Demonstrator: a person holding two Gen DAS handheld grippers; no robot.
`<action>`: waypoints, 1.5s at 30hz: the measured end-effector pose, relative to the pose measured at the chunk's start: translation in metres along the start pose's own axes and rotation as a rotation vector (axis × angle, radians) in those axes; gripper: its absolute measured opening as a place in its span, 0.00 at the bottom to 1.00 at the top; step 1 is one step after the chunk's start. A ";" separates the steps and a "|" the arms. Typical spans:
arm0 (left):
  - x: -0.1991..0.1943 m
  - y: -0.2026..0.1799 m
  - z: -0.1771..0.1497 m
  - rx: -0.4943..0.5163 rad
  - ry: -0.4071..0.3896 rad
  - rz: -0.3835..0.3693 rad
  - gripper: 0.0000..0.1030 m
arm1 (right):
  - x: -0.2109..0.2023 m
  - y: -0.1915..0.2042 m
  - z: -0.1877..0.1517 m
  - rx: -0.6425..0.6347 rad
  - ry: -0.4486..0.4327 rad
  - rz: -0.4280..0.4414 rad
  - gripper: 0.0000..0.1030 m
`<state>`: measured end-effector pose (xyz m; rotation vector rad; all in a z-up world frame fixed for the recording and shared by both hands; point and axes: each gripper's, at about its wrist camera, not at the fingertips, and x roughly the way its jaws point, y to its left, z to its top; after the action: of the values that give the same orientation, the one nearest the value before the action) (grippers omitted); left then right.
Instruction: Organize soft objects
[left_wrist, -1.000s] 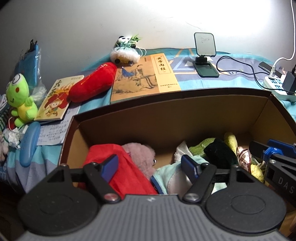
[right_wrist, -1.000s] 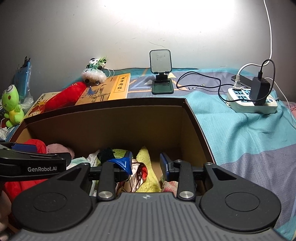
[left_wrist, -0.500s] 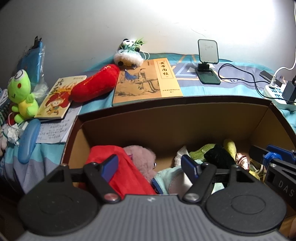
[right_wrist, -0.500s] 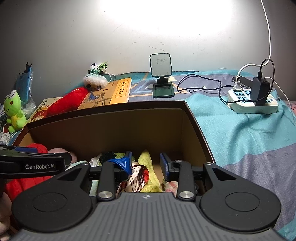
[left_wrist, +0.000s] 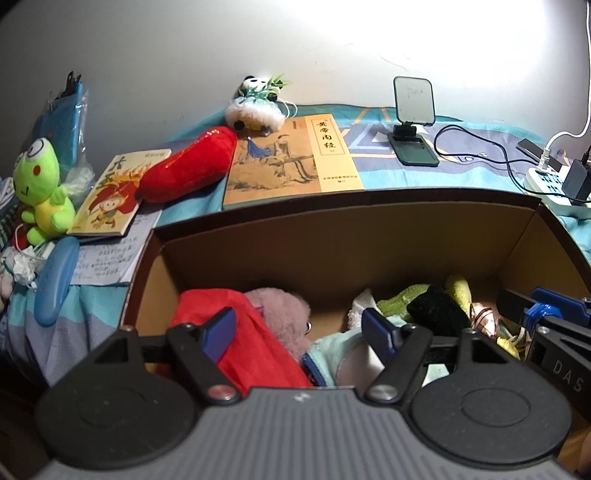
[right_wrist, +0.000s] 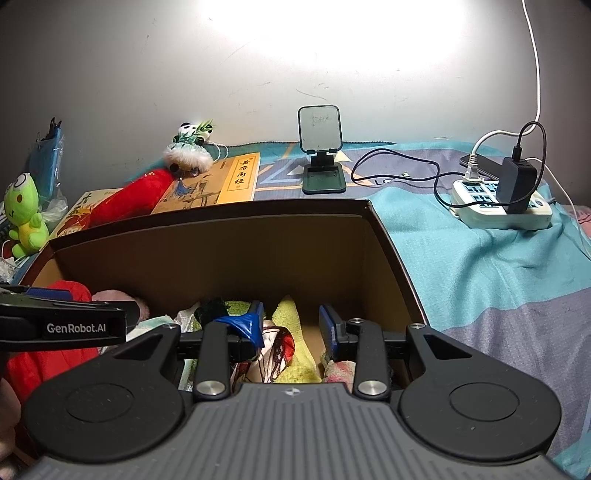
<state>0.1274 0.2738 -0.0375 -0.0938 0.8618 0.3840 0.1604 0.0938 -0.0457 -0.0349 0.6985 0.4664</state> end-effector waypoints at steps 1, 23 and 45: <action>0.000 -0.001 0.000 0.005 0.001 0.001 0.72 | 0.000 -0.001 0.000 0.000 0.000 0.002 0.15; 0.002 -0.004 0.000 0.023 0.013 0.005 0.72 | 0.000 0.000 0.000 -0.002 0.000 0.003 0.15; 0.000 -0.002 0.001 0.011 -0.004 0.009 0.72 | 0.004 -0.002 0.001 -0.005 0.021 0.005 0.15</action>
<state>0.1284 0.2722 -0.0367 -0.0788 0.8610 0.3879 0.1651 0.0941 -0.0476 -0.0430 0.7183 0.4728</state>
